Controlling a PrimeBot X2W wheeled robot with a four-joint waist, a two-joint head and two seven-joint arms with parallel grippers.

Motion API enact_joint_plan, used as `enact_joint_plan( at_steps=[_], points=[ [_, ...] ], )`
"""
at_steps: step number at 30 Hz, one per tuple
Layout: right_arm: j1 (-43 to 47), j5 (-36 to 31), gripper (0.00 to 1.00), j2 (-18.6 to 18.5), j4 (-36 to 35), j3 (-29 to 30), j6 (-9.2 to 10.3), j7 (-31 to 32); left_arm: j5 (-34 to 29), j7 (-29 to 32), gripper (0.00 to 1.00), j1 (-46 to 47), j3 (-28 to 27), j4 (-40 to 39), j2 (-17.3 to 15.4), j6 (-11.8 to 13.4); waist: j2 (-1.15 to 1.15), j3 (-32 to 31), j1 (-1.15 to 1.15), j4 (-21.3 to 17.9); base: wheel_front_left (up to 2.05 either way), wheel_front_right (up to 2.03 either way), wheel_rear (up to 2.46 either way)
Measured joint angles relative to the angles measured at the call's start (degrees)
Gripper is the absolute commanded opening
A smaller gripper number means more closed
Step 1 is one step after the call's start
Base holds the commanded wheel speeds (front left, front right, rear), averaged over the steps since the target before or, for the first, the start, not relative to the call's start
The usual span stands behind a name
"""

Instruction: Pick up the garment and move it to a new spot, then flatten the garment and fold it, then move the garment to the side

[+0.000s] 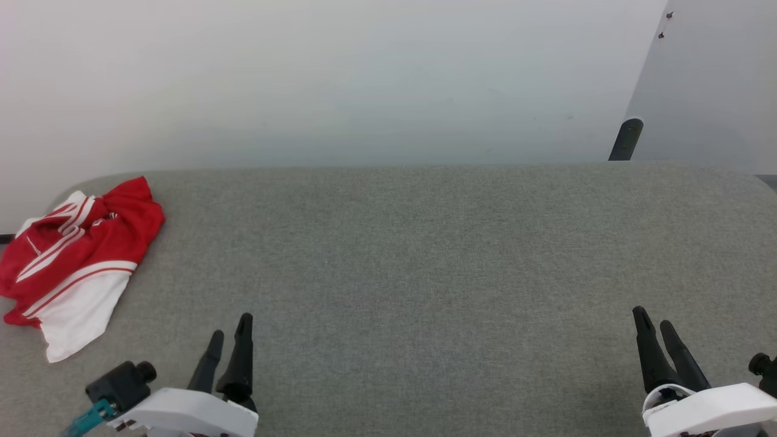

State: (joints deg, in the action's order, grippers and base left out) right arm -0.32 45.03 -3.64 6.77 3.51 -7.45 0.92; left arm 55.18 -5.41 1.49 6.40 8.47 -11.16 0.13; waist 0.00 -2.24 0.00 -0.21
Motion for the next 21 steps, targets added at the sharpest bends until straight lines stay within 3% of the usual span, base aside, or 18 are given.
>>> enact_joint_plan(
  at_steps=[13,21],
  points=[
    [0.7,-14.0,1.00,0.0,-1.2,0.4,0.00,-0.4,-16.8,-2.2,1.00,-0.4,-0.9,-3.8,0.2,0.4,0.00,-0.7,0.00,0.1,0.00,0.00,0.00],
    [1.0,-19.7,1.00,0.0,-1.8,0.4,0.00,-0.9,-23.8,-3.3,1.00,-1.1,-0.8,-5.0,0.7,0.2,0.00,-1.1,0.00,0.2,0.00,0.00,0.00]
  ],
)
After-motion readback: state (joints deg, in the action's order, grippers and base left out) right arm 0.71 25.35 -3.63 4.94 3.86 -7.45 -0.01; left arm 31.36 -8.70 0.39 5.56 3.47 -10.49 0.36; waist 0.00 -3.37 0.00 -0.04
